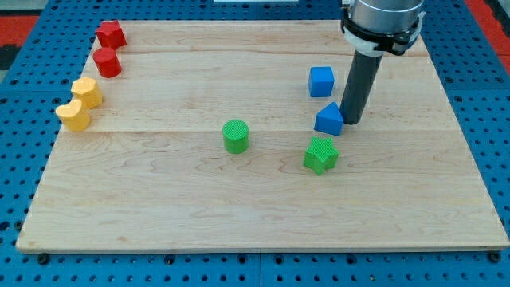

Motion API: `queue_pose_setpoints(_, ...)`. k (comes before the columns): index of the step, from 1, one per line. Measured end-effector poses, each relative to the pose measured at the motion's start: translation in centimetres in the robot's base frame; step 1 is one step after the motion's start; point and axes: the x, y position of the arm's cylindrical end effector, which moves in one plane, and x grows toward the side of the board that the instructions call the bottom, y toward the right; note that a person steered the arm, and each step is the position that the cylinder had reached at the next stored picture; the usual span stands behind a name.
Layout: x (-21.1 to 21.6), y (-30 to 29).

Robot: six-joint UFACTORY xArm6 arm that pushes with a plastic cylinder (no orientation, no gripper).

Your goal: Place the green circle to the bottom of the green star

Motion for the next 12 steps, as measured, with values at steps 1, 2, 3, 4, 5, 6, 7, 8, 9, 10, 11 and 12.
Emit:
queue_pose_setpoints(1, -1.4, 0.7)
queue_pose_setpoints(2, -5.2, 0.3)
queue_pose_setpoints(3, -10.8, 0.5)
queue_pose_setpoints(4, -12.6, -6.0)
queue_pose_setpoints(5, -8.9, -11.1)
queue_pose_setpoints(6, -5.1, -16.6)
queue_pose_setpoints(7, -1.3, -19.6)
queue_pose_setpoints(8, 3.1, -15.6)
queue_pose_setpoints(9, 5.9, -13.8)
queue_pose_setpoints(10, 8.9, -12.6)
queue_pose_setpoints(11, 10.1, -13.8)
queue_pose_setpoints(12, 11.8, -15.7)
